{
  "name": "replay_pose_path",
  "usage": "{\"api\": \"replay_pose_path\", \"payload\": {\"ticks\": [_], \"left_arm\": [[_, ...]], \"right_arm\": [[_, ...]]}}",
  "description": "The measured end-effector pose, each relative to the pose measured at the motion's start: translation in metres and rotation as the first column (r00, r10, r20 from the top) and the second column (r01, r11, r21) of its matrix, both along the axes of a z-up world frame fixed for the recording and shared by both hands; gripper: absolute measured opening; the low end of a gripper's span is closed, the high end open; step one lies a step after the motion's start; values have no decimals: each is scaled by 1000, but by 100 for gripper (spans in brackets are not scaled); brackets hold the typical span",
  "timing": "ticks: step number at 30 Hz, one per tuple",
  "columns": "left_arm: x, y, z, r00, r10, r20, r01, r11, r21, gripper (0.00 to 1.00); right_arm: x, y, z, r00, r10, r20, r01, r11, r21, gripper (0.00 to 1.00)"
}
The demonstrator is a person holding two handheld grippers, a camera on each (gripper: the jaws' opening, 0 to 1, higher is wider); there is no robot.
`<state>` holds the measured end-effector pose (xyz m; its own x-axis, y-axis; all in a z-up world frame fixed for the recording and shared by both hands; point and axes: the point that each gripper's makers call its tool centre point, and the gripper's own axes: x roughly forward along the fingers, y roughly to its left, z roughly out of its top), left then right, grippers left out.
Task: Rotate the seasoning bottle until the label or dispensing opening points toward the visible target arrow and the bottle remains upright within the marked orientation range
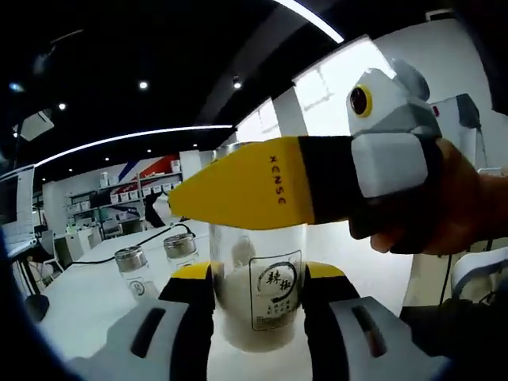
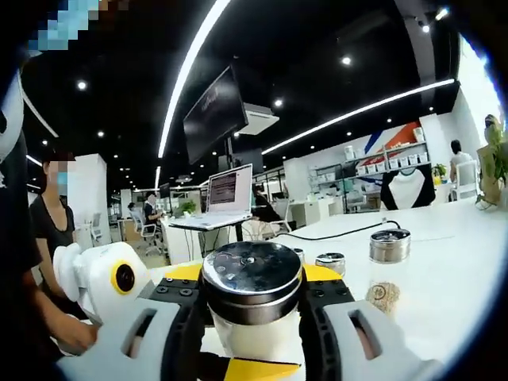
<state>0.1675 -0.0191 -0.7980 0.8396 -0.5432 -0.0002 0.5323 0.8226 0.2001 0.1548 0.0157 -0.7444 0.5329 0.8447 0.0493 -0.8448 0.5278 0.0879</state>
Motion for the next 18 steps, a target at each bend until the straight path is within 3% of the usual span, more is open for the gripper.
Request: {"api": "replay_pose_path", "payload": {"ticks": [4, 8, 9, 11, 13, 18], "left_arm": [[0, 4, 2, 1000, 18, 7, -18, 1000, -1, 45], [0, 1, 0, 999, -31, -32, 29, 999, -35, 45], [-1, -4, 0, 995, -86, -51, 82, 993, -79, 45], [-5, -11, 1, 980, -183, -83, 167, 972, -166, 45], [-10, -14, 3, 966, -243, -92, 220, 952, -212, 46], [-13, -17, 8, 963, -261, -65, 245, 951, -189, 45]], "right_arm": [[-1, 1, 1, 1000, -4, 17, 5, 1000, -19, 43], [-10, 6, -3, 986, 91, 142, -64, 981, -185, 42], [-11, 6, -3, 981, 108, 163, -72, 974, -214, 42], [-13, 6, -3, 978, 137, 155, -99, 969, -226, 42], [-14, 4, -1, 976, 160, 145, -125, 967, -223, 42], [-18, -2, 4, 972, 202, 122, -176, 965, -193, 42]]}}
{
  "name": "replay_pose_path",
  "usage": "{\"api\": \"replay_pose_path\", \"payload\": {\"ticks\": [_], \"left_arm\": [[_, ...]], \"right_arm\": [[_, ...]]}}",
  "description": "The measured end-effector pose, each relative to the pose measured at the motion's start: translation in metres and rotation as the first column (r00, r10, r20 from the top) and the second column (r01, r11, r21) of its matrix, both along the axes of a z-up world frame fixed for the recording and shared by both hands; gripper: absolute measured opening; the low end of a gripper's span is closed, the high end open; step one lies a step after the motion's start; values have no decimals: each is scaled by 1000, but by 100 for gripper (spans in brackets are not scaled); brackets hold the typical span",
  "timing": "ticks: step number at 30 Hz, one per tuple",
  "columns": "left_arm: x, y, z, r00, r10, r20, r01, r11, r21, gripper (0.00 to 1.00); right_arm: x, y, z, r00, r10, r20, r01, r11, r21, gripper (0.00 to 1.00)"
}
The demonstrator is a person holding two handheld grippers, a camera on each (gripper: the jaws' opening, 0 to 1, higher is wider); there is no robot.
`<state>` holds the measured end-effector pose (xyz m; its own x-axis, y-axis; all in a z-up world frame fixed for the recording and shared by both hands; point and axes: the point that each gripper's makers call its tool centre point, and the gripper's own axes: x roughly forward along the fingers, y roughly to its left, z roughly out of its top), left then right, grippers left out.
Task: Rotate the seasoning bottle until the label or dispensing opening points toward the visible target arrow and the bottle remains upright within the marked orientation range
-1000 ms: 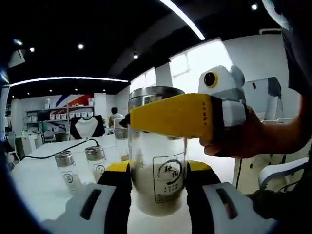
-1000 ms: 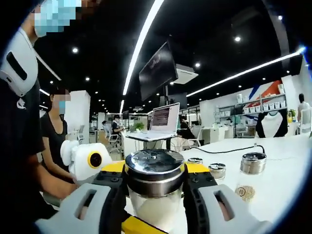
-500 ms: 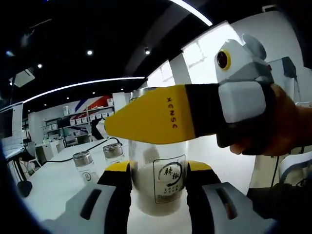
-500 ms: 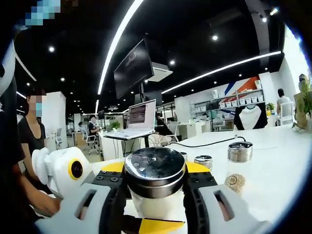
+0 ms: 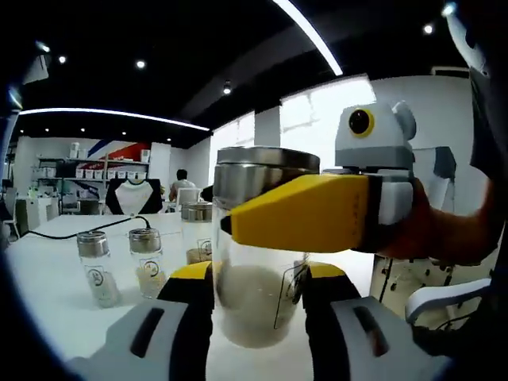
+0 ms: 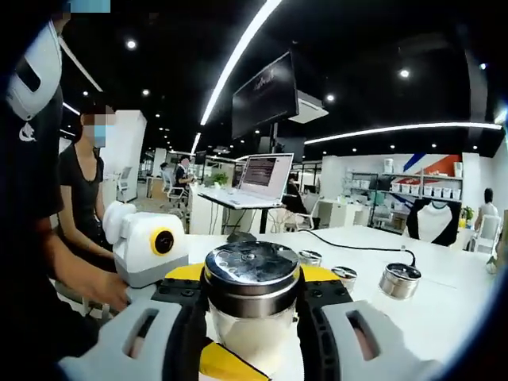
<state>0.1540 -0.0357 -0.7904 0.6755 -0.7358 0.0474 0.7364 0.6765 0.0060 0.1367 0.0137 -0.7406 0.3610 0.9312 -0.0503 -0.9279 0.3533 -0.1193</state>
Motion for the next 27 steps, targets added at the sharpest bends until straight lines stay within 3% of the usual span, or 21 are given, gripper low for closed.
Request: {"api": "replay_pose_path", "payload": {"ticks": [2, 6, 7, 12, 15, 18, 21, 27], "left_arm": [[0, 0, 1, 999, 23, 28, -24, 999, 21, 45], [3, 4, 7, 996, 84, 37, -84, 996, -5, 44], [6, 7, 6, 992, 120, 48, -121, 993, 11, 44], [11, 14, 4, 987, 157, 34, -157, 987, 13, 44], [15, 20, 1, 980, 194, 34, -196, 980, 44, 44], [16, 20, 0, 981, 195, 21, -196, 980, 39, 44], [19, 21, -1, 975, 218, 44, -221, 973, 68, 44], [21, 19, -2, 981, 193, 6, -193, 980, 38, 44]], "right_arm": [[1, -1, 0, 1000, -6, -19, 6, 1000, 20, 42], [11, -6, 7, 992, -75, -106, 89, 987, 136, 42], [11, -6, 5, 990, -80, -114, 96, 986, 136, 42], [11, -4, -6, 987, -120, -106, 130, 988, 88, 42], [15, -9, -2, 983, -136, -123, 150, 982, 115, 38], [17, -7, -1, 981, -135, -142, 153, 981, 121, 37], [17, -6, -1, 980, -149, -135, 165, 979, 117, 38], [21, -6, -2, 978, -159, -132, 174, 979, 109, 38]]}}
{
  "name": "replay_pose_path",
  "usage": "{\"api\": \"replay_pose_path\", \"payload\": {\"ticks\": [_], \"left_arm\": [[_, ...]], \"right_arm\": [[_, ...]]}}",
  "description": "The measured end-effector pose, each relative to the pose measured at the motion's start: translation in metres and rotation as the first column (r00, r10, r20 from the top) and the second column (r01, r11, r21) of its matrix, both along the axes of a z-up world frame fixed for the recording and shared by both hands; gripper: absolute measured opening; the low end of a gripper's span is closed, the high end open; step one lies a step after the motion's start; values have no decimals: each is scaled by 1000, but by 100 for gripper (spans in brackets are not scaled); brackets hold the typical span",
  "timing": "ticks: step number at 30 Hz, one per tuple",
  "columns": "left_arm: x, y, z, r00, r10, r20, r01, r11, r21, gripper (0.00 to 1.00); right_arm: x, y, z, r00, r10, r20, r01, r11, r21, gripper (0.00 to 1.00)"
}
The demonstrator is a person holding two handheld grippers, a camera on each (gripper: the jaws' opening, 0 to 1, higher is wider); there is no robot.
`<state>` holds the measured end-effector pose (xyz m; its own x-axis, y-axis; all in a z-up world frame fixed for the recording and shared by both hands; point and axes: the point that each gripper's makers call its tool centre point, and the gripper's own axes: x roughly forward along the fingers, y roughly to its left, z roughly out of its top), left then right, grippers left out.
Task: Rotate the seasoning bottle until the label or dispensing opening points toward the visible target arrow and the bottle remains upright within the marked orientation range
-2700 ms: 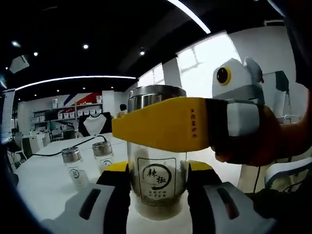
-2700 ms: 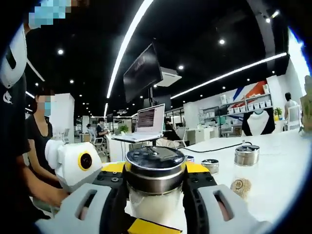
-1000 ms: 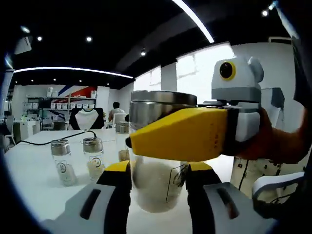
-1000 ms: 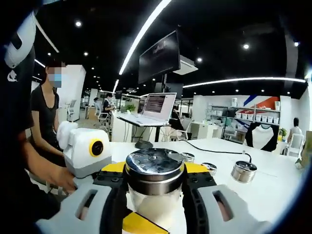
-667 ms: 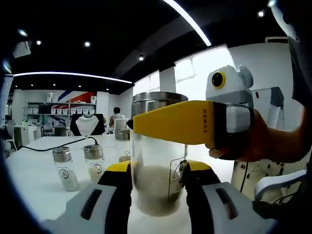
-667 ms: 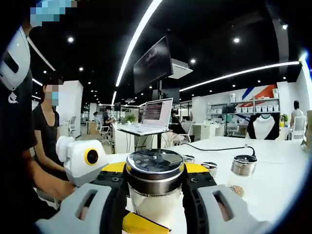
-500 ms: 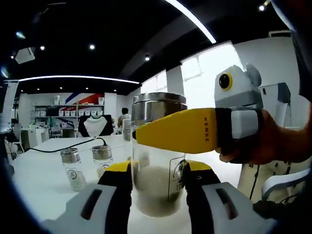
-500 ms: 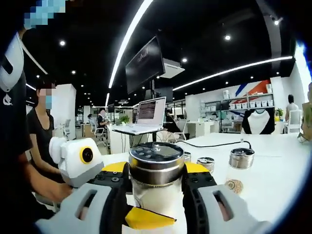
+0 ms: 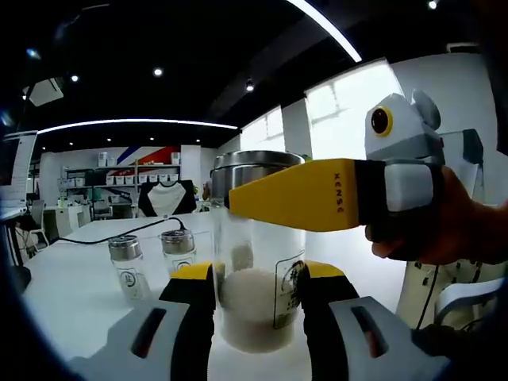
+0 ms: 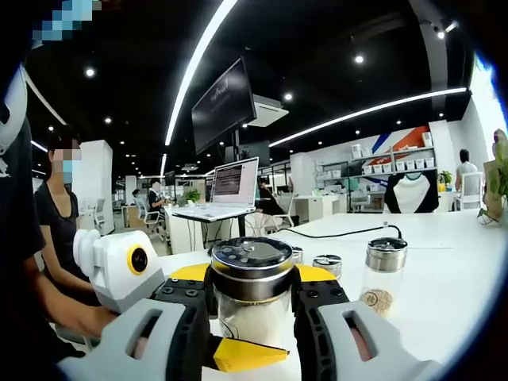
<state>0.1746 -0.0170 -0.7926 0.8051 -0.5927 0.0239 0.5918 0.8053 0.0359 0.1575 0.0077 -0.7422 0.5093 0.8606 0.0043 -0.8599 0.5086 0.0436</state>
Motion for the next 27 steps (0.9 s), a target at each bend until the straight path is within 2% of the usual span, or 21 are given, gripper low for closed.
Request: {"api": "replay_pose_path", "payload": {"ticks": [1, 5, 10, 16, 22, 24, 26, 27], "left_arm": [[0, -2, -1, 1000, -13, -15, 13, 1000, -6, 44], [0, -2, -2, 1000, -3, -9, 3, 1000, -4, 44], [0, -7, 1, 999, -40, -5, 40, 999, -10, 44], [0, -10, 0, 996, -88, -20, 87, 996, -21, 45], [-2, -3, -7, 995, -90, -35, 90, 996, 0, 53], [-2, -2, -9, 995, -89, -41, 90, 996, 4, 60], [-1, -1, -13, 996, -84, -38, 86, 995, 58, 73], [-2, -2, -14, 995, -88, -41, 91, 994, 61, 75]], "right_arm": [[0, 0, -1, 1000, -4, -3, 4, 1000, -4, 38], [1, -1, -1, 1000, -7, -11, 7, 1000, 2, 38], [-3, -1, 2, 996, 11, 84, -6, 998, -62, 37], [3, -9, 3, 998, 27, 59, -24, 999, -47, 37], [18, -29, 3, 998, -15, 56, 17, 999, -39, 37], [23, -35, 4, 998, -20, 58, 22, 999, -37, 37], [27, -40, 5, 998, -24, 53, 25, 999, -30, 37], [28, -42, 5, 998, -23, 53, 25, 999, -27, 37]]}}
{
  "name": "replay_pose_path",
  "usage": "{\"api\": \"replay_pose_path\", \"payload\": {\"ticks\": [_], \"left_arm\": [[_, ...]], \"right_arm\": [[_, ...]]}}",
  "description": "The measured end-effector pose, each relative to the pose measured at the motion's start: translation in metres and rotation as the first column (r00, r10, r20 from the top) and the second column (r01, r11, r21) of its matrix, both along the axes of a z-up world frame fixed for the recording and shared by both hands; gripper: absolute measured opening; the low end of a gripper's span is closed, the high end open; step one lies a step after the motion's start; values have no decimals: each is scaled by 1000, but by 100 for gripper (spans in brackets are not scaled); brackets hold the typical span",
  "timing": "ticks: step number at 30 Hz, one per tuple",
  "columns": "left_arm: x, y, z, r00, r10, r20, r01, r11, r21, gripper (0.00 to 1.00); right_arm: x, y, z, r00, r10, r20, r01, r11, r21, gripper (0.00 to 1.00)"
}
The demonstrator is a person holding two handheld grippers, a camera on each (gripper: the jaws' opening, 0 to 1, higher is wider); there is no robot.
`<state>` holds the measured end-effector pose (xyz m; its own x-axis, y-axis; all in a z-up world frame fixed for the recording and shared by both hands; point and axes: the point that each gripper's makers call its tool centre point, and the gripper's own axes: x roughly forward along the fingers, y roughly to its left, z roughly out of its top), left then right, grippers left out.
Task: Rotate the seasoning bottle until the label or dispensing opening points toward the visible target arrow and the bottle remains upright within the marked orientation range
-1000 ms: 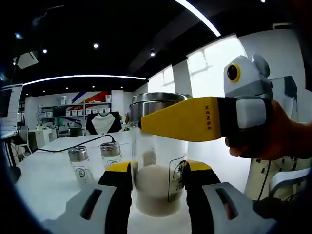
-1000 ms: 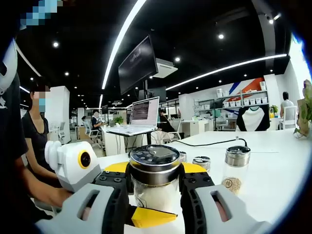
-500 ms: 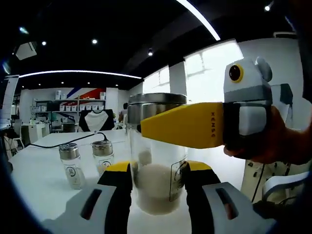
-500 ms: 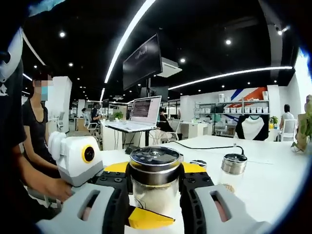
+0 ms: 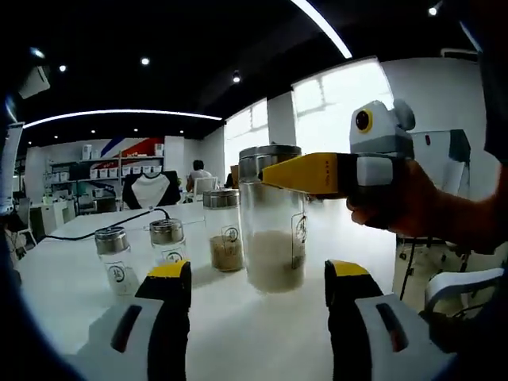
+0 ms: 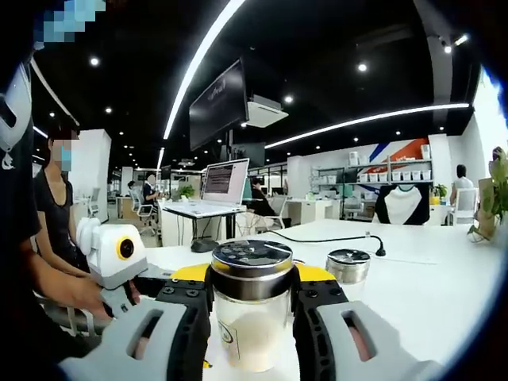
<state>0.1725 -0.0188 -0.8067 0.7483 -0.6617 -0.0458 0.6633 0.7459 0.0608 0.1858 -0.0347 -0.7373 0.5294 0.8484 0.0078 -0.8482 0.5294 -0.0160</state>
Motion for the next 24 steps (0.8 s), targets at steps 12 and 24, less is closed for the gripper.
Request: {"api": "replay_pose_path", "payload": {"ticks": [12, 24], "left_arm": [[-1, 13, 2, 1000, -12, -15, 11, 999, -38, 83], [-2, 25, 1, 999, 2, -46, -5, 999, -49, 100]], "right_arm": [[20, -28, 2, 1000, -7, 29, 8, 998, -58, 37], [48, -56, 1, 998, -51, 38, 53, 997, -61, 37]]}}
